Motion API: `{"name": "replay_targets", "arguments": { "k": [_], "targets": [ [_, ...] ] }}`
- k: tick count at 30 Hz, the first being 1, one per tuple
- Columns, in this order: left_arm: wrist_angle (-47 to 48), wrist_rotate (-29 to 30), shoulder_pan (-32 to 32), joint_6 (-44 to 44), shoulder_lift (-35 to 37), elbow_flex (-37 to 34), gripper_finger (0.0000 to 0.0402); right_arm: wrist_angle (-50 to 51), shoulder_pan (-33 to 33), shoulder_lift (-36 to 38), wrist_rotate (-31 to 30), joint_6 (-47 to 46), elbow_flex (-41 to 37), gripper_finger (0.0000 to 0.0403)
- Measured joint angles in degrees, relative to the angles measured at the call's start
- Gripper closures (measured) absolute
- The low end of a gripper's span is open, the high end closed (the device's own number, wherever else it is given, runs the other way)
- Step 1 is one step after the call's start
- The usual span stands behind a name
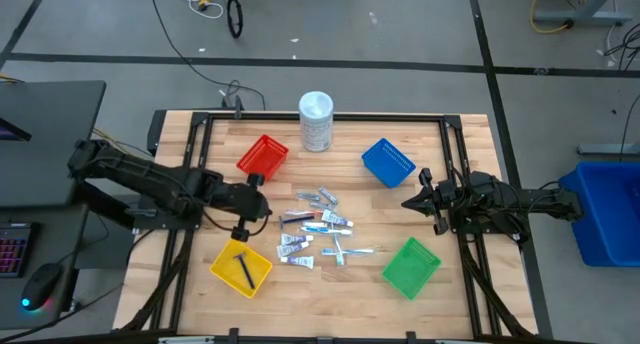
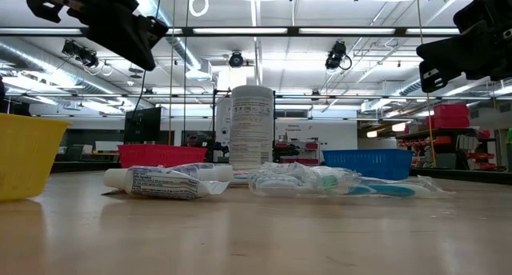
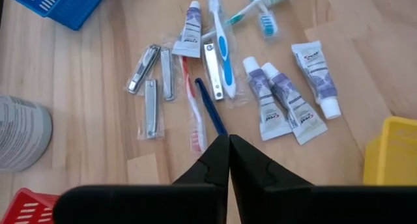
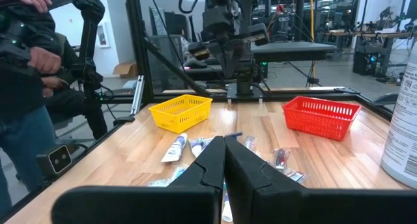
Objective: Pick & Place Travel size toiletries
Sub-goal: Put the blue razor blade into the yellow basket
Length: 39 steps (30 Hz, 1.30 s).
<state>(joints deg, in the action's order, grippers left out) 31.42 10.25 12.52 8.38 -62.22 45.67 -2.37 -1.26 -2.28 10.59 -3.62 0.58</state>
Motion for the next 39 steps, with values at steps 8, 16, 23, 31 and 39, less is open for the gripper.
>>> {"name": "replay_targets", "arguments": {
  "k": [8, 16, 23, 31, 39],
  "targets": [
    [-2.15, -0.89, -2.98, -0.15, -0.02, 0.0, 0.0396, -0.02, 0.0, 0.0, 0.02, -0.01, 0.0, 0.039],
    [-4.31, -0.86, -7.33, -3.4, -0.02, 0.0, 0.0382, -0.01, 0.0, 0.0, 0.01, -0.01, 0.0, 0.039],
    [-4.44, -0.89, -8.77, -6.23, -0.02, 0.0, 0.0397, 0.0, 0.0, 0.0, 0.02, -0.02, 0.0, 0.0389],
    [-5.69, -2.23, -8.77, -9.97, -1.01, 0.02, 0.0382, -0.02, 0.0, -0.02, 0.0, -0.02, 0.0, 0.0388],
    [-9.5, -6.38, -8.35, -12.52, -7.06, 0.07, 0.0396, -0.2, 0.0, -0.07, -0.04, -0.02, 0.0, 0.0389]
  ]
}}
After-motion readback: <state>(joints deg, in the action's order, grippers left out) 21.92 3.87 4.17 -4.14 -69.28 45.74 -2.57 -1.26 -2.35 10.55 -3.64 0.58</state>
